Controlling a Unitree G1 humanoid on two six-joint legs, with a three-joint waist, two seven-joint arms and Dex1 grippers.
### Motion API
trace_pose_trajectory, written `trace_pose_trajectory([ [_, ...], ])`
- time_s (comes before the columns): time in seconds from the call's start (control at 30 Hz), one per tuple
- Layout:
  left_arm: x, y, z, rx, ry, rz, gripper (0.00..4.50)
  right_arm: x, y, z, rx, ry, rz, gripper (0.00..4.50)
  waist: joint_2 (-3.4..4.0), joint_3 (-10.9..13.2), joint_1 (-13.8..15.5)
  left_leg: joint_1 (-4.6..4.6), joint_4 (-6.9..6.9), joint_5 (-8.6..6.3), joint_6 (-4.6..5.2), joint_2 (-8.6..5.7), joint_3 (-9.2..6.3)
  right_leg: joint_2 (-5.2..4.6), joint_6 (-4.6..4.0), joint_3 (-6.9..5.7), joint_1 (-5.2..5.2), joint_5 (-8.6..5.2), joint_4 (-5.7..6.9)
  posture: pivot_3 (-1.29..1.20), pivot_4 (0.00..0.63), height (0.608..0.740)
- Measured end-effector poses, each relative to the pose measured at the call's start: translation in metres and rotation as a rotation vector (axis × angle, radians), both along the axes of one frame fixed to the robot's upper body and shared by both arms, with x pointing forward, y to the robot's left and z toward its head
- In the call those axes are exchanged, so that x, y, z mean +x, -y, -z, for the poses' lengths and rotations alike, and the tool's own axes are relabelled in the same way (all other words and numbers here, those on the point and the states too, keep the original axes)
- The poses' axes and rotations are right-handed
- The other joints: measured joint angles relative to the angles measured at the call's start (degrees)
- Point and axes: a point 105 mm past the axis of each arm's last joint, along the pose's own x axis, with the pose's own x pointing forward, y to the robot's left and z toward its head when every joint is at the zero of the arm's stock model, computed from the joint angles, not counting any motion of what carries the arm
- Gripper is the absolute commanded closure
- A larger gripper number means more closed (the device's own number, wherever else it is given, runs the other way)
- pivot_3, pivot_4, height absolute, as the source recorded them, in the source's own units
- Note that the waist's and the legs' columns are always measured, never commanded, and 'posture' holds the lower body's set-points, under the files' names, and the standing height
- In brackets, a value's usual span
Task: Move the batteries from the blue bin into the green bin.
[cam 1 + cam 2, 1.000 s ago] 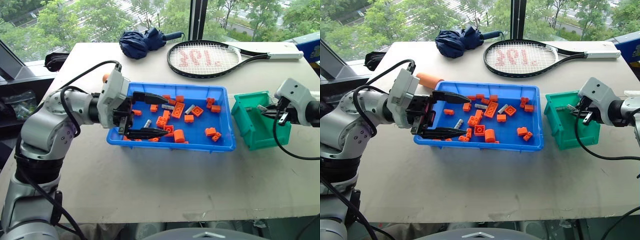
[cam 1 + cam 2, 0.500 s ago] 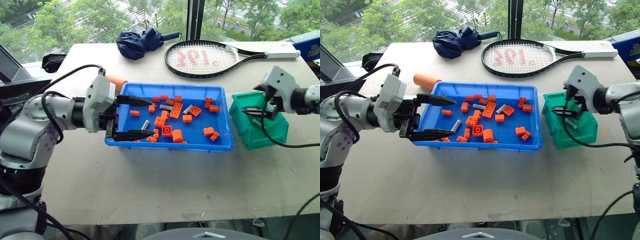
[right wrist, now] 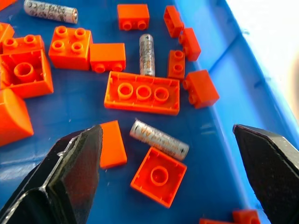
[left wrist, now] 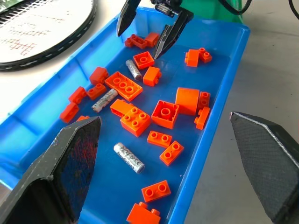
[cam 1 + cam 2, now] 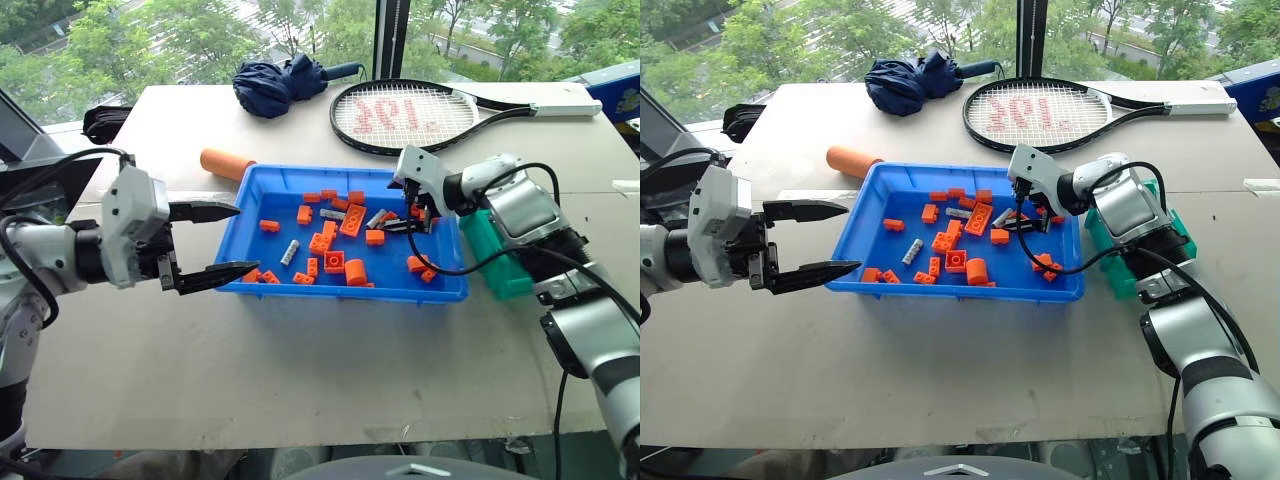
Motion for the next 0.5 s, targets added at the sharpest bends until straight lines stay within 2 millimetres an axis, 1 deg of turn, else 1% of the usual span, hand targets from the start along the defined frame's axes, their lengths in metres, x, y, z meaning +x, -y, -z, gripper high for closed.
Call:
trace_pose_trajectory([
  [0.1,0.000,0.000,-0.001,0.001,0.007,-0.007,0.00,0.008,-0.008,0.009,0.003,-0.016,0.014,0.01,0.00,0.00,-0.19,-0.01,-0.07,0.04,-0.07,0.00,-0.01,0.01,-0.01,0.01,-0.06,0.00,0.02,0.00,0.150,0.740],
  [0.27,0.000,-0.001,-0.001,0.001,0.011,-0.012,0.00,0.015,0.003,0.025,-0.057,-0.013,0.034,0.01,0.00,0.00,-0.32,-0.08,-0.07,0.05,-0.09,-0.01,0.01,-0.01,0.00,0.04,-0.13,0.00,0.02,0.00,0.150,0.740],
  [0.33,0.000,-0.001,-0.002,0.002,0.014,-0.009,0.00,0.018,0.002,0.027,-0.076,-0.011,0.034,0.01,0.00,0.00,-0.48,-0.08,-0.09,0.08,-0.13,-0.01,0.02,0.01,-0.01,0.06,-0.18,0.00,0.06,0.00,0.150,0.740],
  [0.5,0.000,-0.002,-0.002,0.001,0.018,-0.005,0.00,0.018,-0.008,0.030,-0.103,-0.010,-0.001,0.01,0.00,0.00,-0.62,-0.05,-0.14,0.10,-0.18,0.01,0.02,0.05,-0.02,0.10,-0.23,0.00,0.14,0.00,0.150,0.740],
])
